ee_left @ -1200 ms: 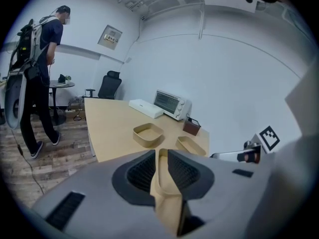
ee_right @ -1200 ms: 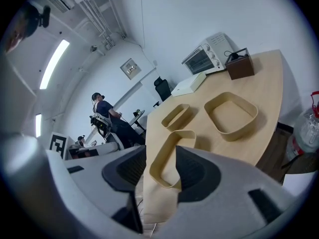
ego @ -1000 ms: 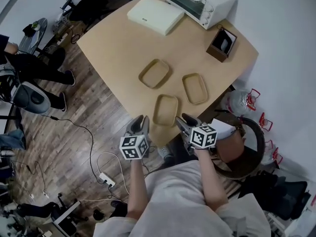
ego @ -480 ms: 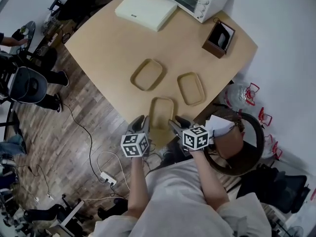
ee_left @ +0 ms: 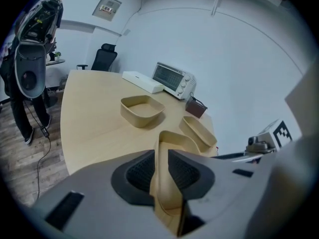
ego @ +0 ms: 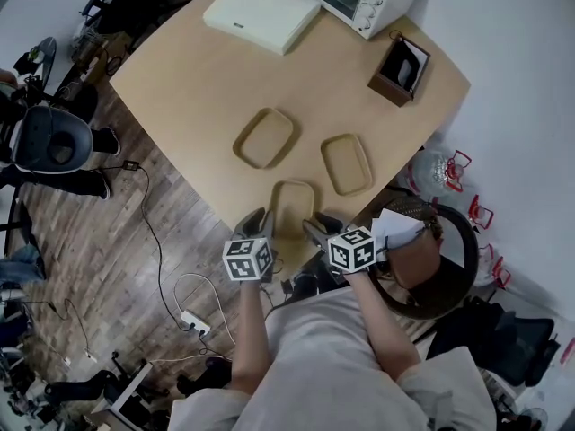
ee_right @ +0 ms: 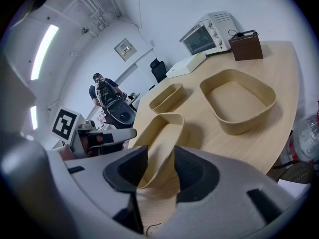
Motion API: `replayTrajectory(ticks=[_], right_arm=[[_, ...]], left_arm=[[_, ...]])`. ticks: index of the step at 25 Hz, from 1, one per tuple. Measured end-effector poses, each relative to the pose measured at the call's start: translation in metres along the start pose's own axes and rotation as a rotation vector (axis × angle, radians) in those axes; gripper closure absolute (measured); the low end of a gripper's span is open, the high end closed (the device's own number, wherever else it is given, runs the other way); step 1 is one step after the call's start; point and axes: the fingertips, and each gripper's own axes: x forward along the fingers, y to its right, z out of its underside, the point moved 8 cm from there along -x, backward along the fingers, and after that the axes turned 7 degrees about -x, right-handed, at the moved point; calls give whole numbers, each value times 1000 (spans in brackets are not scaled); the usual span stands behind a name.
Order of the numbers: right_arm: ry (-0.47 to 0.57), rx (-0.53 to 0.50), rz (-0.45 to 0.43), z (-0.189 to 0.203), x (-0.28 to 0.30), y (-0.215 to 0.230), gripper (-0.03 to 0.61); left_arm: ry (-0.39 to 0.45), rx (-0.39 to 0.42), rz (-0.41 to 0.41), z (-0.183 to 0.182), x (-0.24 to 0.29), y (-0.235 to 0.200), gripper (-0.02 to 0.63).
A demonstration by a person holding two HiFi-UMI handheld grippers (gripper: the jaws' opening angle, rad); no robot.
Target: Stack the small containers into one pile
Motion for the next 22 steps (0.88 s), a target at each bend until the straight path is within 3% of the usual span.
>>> replayTrajectory(ticks=[8,22], right_arm=[[-41,-9,-7,2,3,1,407],[-10,-13,-15,-4,1,0,405]], left_arm=[[-40,0,-20,5,9,0,538],[-53,4,-7,10,6,7,537]])
